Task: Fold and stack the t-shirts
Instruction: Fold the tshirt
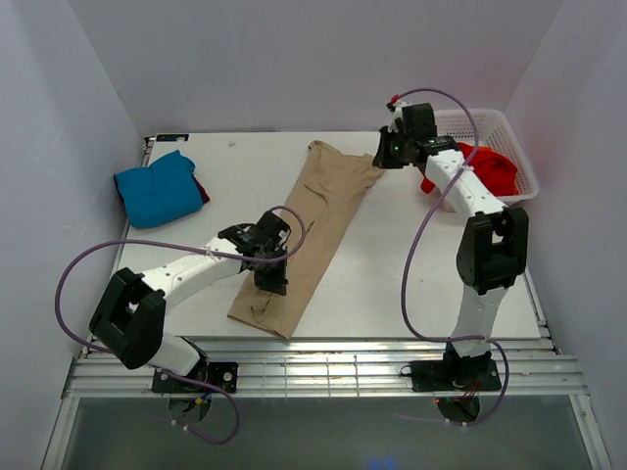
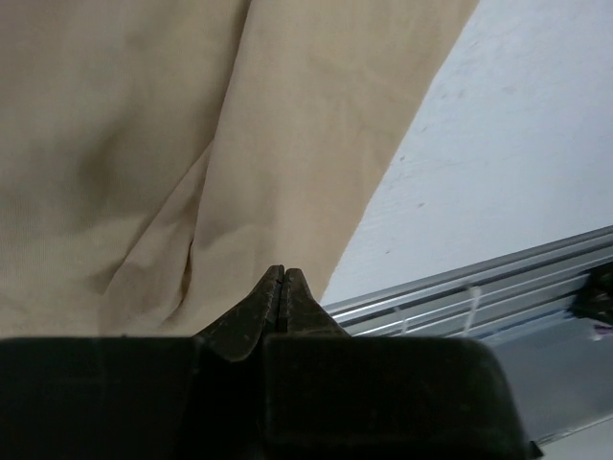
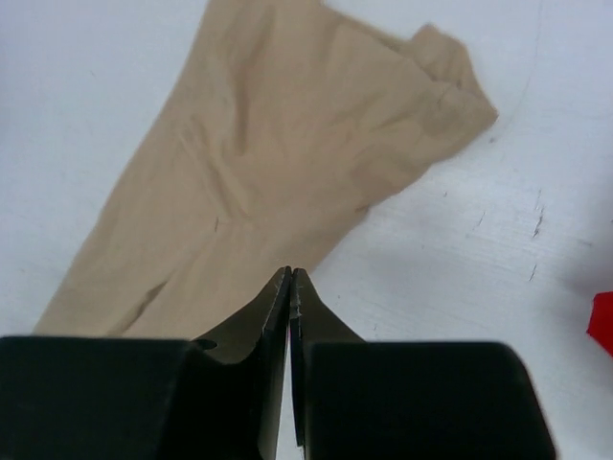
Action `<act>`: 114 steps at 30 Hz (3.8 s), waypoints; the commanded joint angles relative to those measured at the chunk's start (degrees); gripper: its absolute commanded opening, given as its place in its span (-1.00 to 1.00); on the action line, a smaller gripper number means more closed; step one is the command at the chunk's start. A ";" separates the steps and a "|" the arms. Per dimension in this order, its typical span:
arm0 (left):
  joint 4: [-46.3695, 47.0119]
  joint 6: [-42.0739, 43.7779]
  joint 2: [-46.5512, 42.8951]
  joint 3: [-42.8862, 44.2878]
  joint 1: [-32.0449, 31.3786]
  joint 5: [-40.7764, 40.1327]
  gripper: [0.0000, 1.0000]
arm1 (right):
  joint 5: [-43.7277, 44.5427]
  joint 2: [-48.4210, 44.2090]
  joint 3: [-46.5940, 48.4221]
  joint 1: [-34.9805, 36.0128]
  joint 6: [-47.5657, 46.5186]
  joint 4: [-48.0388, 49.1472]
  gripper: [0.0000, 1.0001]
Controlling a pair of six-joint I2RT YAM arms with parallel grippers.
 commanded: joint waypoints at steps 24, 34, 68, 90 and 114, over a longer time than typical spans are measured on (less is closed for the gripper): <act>1.58 4.37 5.41 -7.63 -5.68 -5.05 -1.00 | 17.87 22.31 9.92 13.05 -3.60 -11.32 -0.85; 3.69 3.41 10.94 -4.03 -8.14 -1.54 -1.00 | 21.30 29.18 18.00 13.05 -3.43 -12.46 -0.85; -0.17 0.41 7.00 25.00 -13.50 -23.15 -0.33 | 18.22 -4.55 -4.46 13.65 -8.88 -5.87 -0.13; 2.37 -4.42 0.58 0.02 -13.59 -14.10 -0.33 | 14.46 -21.01 -40.78 33.78 12.04 -8.86 0.03; 5.10 -10.92 -18.93 -14.83 -13.24 -11.38 0.96 | -1.02 -26.10 -53.71 38.97 20.48 3.18 0.21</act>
